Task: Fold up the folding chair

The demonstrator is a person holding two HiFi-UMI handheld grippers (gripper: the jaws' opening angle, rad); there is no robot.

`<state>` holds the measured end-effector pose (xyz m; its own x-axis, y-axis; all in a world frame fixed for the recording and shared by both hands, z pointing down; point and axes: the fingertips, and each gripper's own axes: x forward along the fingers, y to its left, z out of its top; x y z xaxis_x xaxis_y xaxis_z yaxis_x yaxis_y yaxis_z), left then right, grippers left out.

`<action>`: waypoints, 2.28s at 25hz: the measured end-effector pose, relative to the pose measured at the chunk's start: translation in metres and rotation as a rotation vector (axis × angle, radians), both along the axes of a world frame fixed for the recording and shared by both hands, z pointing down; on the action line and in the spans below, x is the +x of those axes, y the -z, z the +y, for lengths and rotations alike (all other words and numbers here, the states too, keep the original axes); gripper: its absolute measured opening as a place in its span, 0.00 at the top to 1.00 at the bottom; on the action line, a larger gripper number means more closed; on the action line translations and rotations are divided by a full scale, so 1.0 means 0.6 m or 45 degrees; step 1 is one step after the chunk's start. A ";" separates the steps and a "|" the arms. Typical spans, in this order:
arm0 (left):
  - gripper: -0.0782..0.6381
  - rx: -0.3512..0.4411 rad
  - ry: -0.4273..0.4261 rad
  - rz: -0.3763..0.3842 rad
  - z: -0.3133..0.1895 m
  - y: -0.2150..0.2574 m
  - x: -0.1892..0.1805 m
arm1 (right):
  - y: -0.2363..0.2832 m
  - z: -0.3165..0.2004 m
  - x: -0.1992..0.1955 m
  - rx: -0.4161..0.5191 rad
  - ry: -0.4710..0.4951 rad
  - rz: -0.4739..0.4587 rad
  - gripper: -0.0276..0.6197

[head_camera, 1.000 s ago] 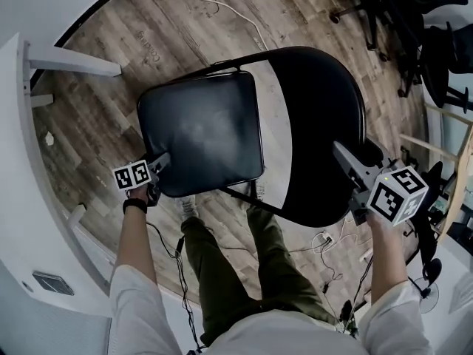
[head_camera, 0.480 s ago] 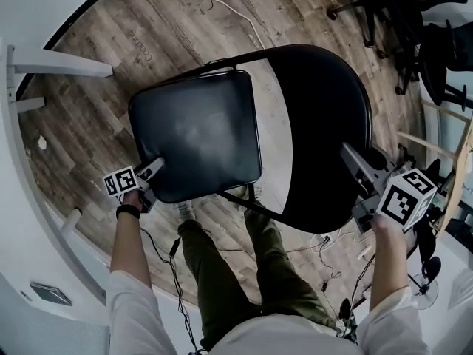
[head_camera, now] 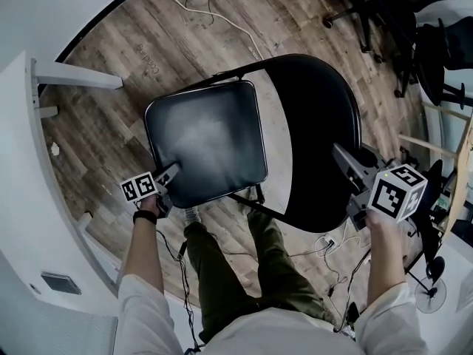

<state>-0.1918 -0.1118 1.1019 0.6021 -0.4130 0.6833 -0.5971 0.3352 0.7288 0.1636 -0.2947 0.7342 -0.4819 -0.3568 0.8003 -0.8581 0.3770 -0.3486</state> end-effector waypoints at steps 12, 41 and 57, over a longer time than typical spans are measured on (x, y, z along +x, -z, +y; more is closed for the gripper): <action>0.30 -0.006 -0.039 -0.089 -0.024 0.158 0.118 | 0.077 -0.009 0.059 -0.022 0.007 -0.009 0.81; 0.30 0.075 -0.248 -0.238 -0.113 0.455 0.488 | 0.214 -0.024 0.160 -0.066 0.022 -0.037 0.84; 0.30 0.179 -0.435 -0.073 -0.159 0.539 0.699 | 0.257 -0.021 0.153 -0.046 0.011 0.029 0.83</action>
